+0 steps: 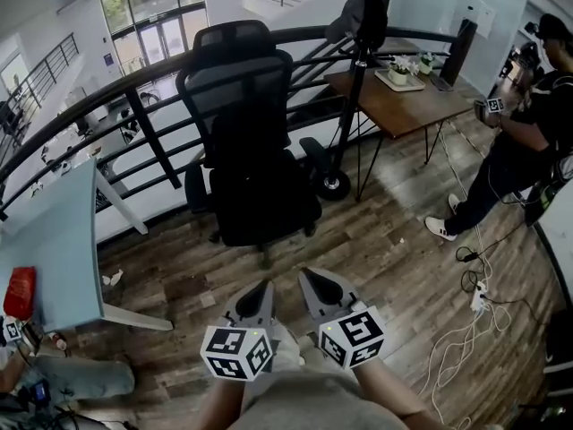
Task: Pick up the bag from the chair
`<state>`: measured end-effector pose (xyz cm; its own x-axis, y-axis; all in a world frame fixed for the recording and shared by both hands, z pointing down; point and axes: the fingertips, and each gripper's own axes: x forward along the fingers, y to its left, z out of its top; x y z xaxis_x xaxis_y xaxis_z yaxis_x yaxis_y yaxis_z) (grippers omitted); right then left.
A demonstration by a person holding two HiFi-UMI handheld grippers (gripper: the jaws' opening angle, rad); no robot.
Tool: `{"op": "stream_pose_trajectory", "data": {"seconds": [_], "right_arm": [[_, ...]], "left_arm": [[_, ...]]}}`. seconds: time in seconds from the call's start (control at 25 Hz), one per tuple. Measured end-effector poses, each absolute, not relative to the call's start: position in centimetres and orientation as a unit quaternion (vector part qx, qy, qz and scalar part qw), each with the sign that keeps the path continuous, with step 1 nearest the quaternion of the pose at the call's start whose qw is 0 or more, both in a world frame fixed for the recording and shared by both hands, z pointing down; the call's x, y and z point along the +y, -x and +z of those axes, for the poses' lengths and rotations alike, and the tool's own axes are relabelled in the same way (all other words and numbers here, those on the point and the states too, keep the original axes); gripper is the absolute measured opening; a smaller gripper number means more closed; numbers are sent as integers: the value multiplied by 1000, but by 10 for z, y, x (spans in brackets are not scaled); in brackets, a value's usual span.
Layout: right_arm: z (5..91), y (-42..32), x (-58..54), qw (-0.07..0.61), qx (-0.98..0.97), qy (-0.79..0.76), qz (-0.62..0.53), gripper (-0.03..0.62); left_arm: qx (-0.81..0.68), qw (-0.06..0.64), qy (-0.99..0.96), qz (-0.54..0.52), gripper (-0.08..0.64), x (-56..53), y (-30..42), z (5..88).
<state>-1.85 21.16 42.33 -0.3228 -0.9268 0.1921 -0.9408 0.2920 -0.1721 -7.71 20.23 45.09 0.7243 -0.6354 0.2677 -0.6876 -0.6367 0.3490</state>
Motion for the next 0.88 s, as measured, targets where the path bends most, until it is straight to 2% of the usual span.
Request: {"op": "stream_pose_trajectory", "data": {"seconds": [0.88], "right_arm": [[414,19,13,42,-815,-563,126,2]], "left_arm": [[-354,235,-903,64,3,9,66,448]]}}
